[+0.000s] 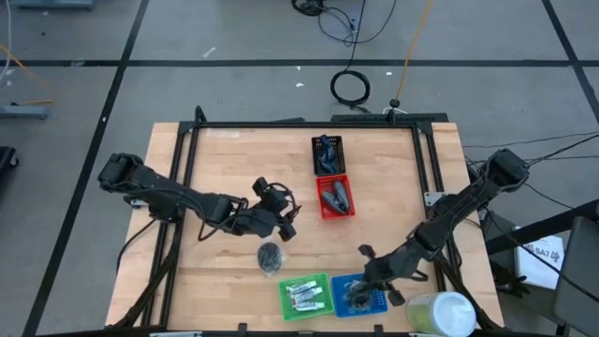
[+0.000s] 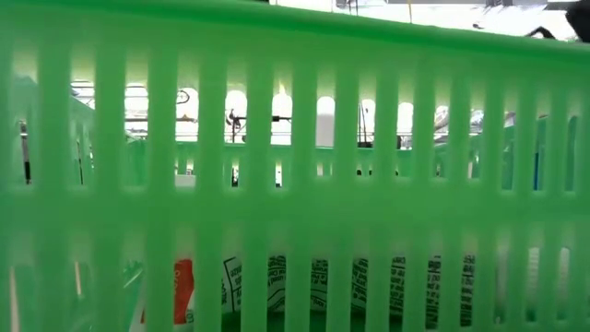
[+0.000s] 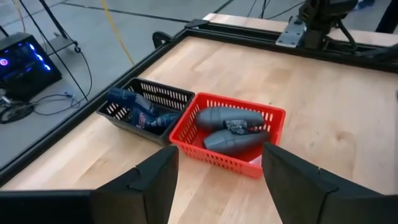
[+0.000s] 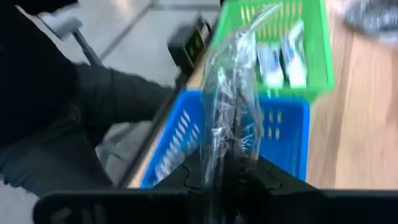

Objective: Pick & Place Travel size toiletries
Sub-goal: Put the top black hairbrush into the blue bin, then put the black hairbrush into the blue bin

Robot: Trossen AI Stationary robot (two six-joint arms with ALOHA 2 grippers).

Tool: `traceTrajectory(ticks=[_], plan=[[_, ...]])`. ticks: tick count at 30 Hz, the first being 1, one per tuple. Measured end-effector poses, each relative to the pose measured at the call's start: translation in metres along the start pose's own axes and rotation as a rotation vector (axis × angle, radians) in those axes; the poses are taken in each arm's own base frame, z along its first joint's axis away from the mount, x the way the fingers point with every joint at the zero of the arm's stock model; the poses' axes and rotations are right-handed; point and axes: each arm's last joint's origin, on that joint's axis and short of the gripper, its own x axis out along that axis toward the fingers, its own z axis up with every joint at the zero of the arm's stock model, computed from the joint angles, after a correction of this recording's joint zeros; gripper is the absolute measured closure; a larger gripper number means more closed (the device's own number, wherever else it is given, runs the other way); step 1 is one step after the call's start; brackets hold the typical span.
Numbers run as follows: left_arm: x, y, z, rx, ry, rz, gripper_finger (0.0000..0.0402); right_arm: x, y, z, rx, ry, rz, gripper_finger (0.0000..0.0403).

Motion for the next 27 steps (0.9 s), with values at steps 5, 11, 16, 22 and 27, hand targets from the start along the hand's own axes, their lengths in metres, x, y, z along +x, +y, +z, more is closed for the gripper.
traceTrajectory(ticks=[5, 11, 16, 22, 27], plan=[[0.0, -0.001, -0.001, 0.003, 0.013, -0.029, 0.0177, 0.0, -0.003, -0.008, 0.08, 0.083, -0.028, 0.0348], [0.0, -0.002, -0.001, 0.007, 0.021, -0.046, 0.0178, -0.001, 0.0, -0.008, 0.107, 0.111, 0.044, 0.0341], [0.0, -0.001, -0.001, 0.011, 0.022, -0.045, 0.0175, -0.001, 0.001, -0.006, 0.107, 0.093, 0.076, 0.0309], [0.0, -0.001, -0.001, 0.015, 0.025, -0.043, 0.0174, -0.001, 0.006, 0.003, 0.054, 0.016, 0.164, 0.0245], [0.0, -0.001, -0.001, 0.015, 0.025, -0.043, 0.0174, -0.002, 0.009, 0.008, 0.039, -0.019, 0.231, 0.02]])
